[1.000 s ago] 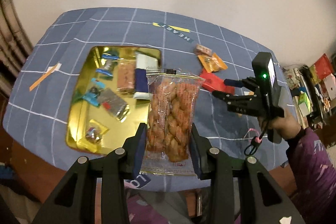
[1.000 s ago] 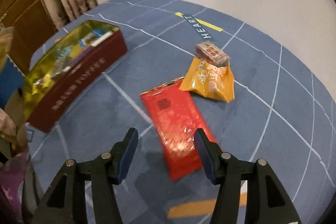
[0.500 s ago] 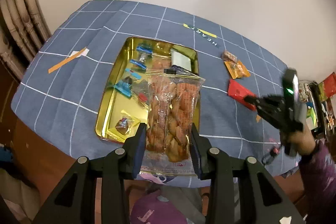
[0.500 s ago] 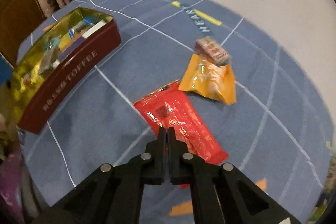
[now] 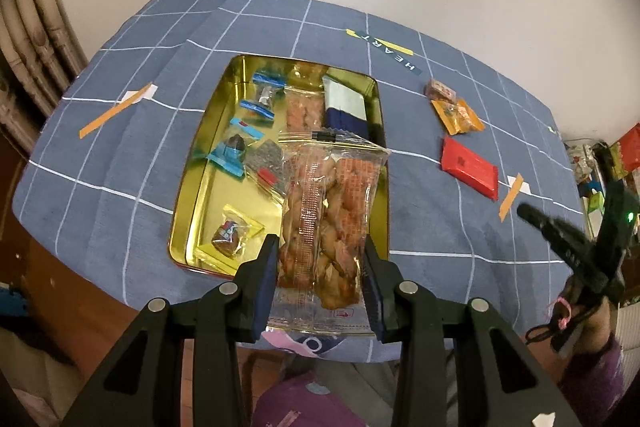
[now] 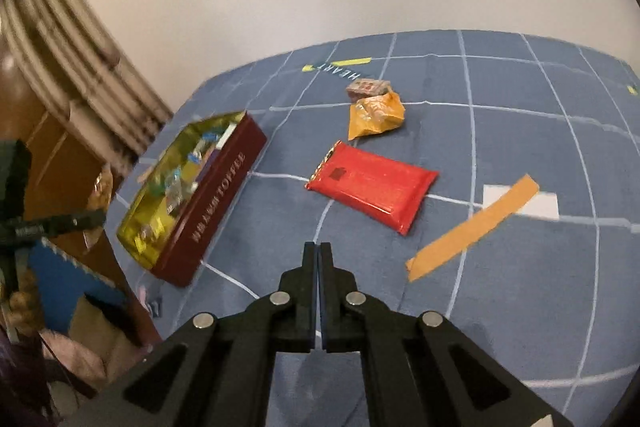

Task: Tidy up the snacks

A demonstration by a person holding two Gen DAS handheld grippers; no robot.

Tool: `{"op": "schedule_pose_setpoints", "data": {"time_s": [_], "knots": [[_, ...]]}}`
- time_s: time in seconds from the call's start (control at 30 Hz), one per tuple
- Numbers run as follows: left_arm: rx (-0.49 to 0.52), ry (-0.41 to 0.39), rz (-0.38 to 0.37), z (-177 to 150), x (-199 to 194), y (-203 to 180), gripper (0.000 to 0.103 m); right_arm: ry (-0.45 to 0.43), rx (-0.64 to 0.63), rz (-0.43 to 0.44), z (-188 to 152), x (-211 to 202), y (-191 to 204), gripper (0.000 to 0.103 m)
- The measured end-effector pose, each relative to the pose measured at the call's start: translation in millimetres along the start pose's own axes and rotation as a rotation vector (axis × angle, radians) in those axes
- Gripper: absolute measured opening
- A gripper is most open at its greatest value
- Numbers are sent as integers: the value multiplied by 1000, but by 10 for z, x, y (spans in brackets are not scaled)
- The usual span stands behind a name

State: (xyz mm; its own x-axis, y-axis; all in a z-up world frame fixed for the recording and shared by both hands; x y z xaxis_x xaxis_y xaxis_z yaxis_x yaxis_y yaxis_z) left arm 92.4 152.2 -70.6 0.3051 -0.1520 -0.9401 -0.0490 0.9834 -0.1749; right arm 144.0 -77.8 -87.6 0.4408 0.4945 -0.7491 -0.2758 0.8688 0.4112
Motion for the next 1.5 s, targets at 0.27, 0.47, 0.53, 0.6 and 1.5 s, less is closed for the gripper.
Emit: {"op": "schedule_pose_setpoints", "data": {"time_s": [0.27,0.47,0.53,0.6,1.5], "knots": [[2,9,10,-8,-2,-21,35,174,-405,-154,501,480,170,53],[-10,27,10,37,54,-12,35,328,-545,-169,724,915,107,53],[-13,29,9,56,67,-3,35,359,-550,-167,746,1017,71,61],[-9,30,12,80,77,-9,35,408,-583,-206,712,1130,52,68],[42,31,12,217,278,-75,33,37,27,-58,-115,321,-153,47]]}}
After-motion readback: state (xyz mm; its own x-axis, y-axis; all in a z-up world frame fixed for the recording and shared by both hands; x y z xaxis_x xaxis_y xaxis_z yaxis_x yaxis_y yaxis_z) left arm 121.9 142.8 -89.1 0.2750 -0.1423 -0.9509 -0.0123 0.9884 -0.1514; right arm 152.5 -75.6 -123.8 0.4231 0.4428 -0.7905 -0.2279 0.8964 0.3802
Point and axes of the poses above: each gripper's, at about its wrist camera, not at the fingertips, and x roughly the way its jaws point, y to its left, z to its top, the point moved 5 cm from there along x, roughly the way its jaws point, and after that the axes turned 8 degrees about y, right-handed, at the moved point
